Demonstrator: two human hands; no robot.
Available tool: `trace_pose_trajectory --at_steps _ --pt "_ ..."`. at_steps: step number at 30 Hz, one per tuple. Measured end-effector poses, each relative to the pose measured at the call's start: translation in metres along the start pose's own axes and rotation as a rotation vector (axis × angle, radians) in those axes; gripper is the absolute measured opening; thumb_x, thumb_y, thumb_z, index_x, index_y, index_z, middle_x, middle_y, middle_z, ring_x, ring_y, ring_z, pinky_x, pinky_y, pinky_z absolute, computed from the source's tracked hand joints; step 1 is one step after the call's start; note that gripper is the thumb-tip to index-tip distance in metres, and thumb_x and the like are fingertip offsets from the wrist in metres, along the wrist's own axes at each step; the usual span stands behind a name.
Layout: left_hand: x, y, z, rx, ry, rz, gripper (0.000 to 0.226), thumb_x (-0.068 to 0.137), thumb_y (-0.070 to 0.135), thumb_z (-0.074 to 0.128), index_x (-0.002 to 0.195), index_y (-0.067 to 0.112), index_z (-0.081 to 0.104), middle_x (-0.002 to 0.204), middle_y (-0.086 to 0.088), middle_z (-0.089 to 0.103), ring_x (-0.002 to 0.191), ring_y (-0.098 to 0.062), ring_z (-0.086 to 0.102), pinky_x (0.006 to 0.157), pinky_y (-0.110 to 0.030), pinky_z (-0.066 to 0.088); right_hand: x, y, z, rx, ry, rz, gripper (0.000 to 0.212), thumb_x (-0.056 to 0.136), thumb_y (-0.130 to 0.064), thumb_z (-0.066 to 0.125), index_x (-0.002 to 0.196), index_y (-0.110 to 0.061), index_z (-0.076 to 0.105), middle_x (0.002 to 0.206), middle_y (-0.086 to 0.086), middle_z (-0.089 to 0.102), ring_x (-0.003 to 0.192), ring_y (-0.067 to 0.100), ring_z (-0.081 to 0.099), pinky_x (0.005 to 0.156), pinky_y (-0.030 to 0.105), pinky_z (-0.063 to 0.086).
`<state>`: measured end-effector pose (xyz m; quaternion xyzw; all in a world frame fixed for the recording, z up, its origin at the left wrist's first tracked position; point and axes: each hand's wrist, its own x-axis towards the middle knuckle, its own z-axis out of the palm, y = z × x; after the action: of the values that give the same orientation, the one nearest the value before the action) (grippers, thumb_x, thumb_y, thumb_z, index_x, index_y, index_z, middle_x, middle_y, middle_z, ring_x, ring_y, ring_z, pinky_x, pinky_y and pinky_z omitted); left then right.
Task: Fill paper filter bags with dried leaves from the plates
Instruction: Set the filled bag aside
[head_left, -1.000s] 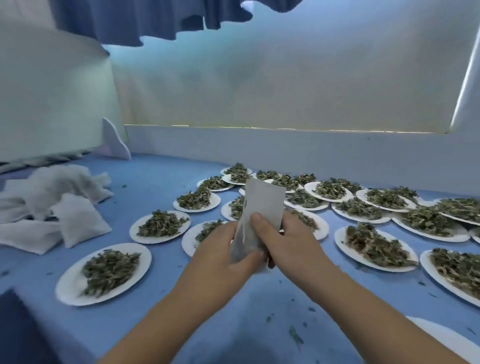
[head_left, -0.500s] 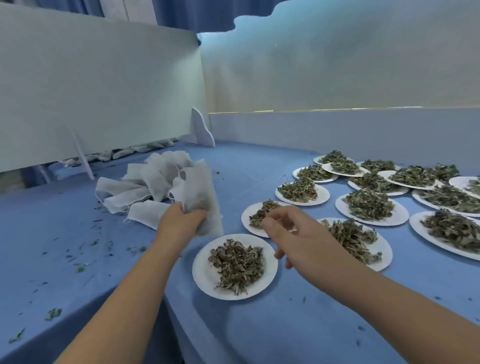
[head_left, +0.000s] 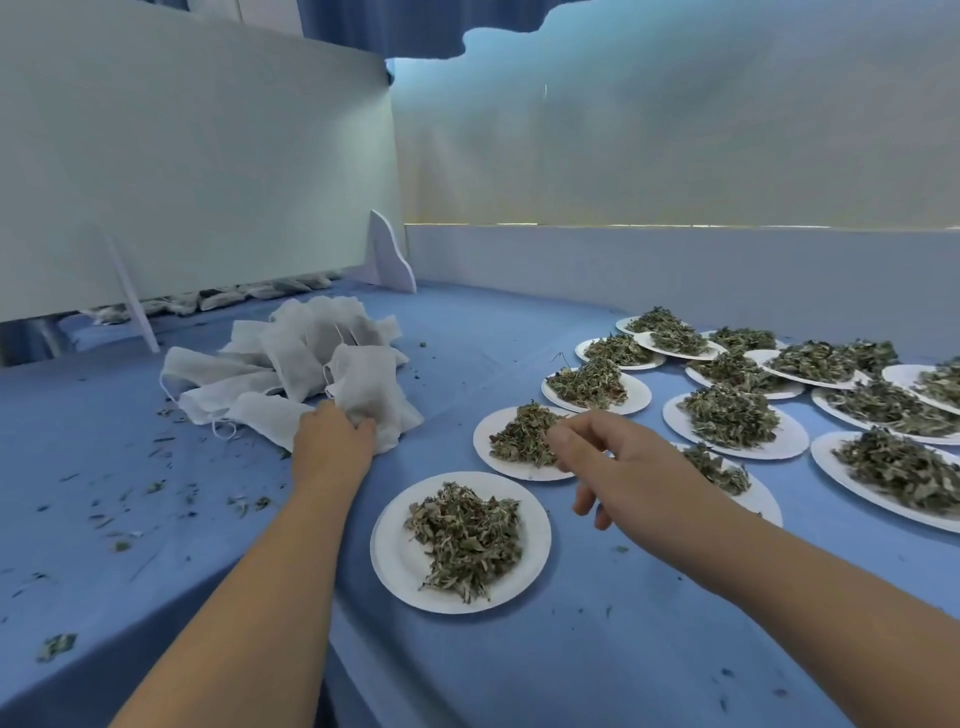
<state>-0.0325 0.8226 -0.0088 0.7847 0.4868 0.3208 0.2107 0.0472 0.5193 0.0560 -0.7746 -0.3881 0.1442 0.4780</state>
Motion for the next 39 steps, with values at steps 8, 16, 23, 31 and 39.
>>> trace_pose_trajectory --at_steps 8,16,23,31,39 --pt "-0.036 0.032 -0.023 -0.144 0.055 0.171 0.038 0.093 0.022 0.054 0.13 0.013 0.05 0.138 -0.012 0.034 0.102 -0.03 0.055 0.09 -0.041 0.046 -0.021 0.01 -0.021 0.059 0.032 0.032 0.028 0.089 -0.056 0.049 0.089 -0.031 0.062 0.092 0.003 0.063 0.055 -0.001 0.06 0.059 0.023 0.05" --pt "-0.183 0.142 -0.009 -0.445 -0.171 0.596 0.028 0.088 0.009 0.056 0.086 0.036 0.059 0.101 0.012 0.051 0.09 0.004 0.053 0.072 -0.008 0.038 -0.089 0.03 -0.067 0.26 0.062 0.067 0.017 0.094 -0.035 0.056 0.091 -0.02 0.065 0.069 -0.009 0.066 0.058 0.009 0.061 0.055 0.023 0.049" --pt "-0.334 0.222 0.01 -0.753 -0.696 0.546 0.019 0.088 0.015 0.062 0.075 0.027 0.069 0.072 0.01 0.066 0.06 -0.001 0.058 0.055 -0.009 0.042 -0.19 0.064 -0.141 0.373 0.157 0.033 0.011 0.088 -0.029 0.057 0.09 -0.025 0.068 0.071 0.003 0.069 0.058 0.017 0.062 0.056 0.026 0.048" --pt "-0.448 0.298 0.032 -0.79 -1.096 0.732 0.026 0.081 0.005 0.056 0.072 0.026 0.068 0.056 0.003 0.063 0.054 -0.011 0.059 0.052 -0.018 0.043 -0.295 0.108 -0.222 0.365 0.451 0.056 0.022 0.094 -0.01 0.056 0.08 -0.018 0.07 0.06 0.006 0.063 0.053 0.019 0.055 0.055 0.028 0.046" --pt "-0.453 0.286 0.055 -0.273 -0.714 1.039 0.012 0.092 0.037 0.048 0.1 0.042 0.055 0.058 0.013 0.055 0.057 -0.005 0.051 0.049 -0.02 0.032 -0.361 0.165 -0.271 -0.274 0.758 0.416 0.019 0.092 -0.027 0.056 0.078 -0.036 0.064 0.077 -0.014 0.064 0.069 0.001 0.057 0.056 0.013 0.041"
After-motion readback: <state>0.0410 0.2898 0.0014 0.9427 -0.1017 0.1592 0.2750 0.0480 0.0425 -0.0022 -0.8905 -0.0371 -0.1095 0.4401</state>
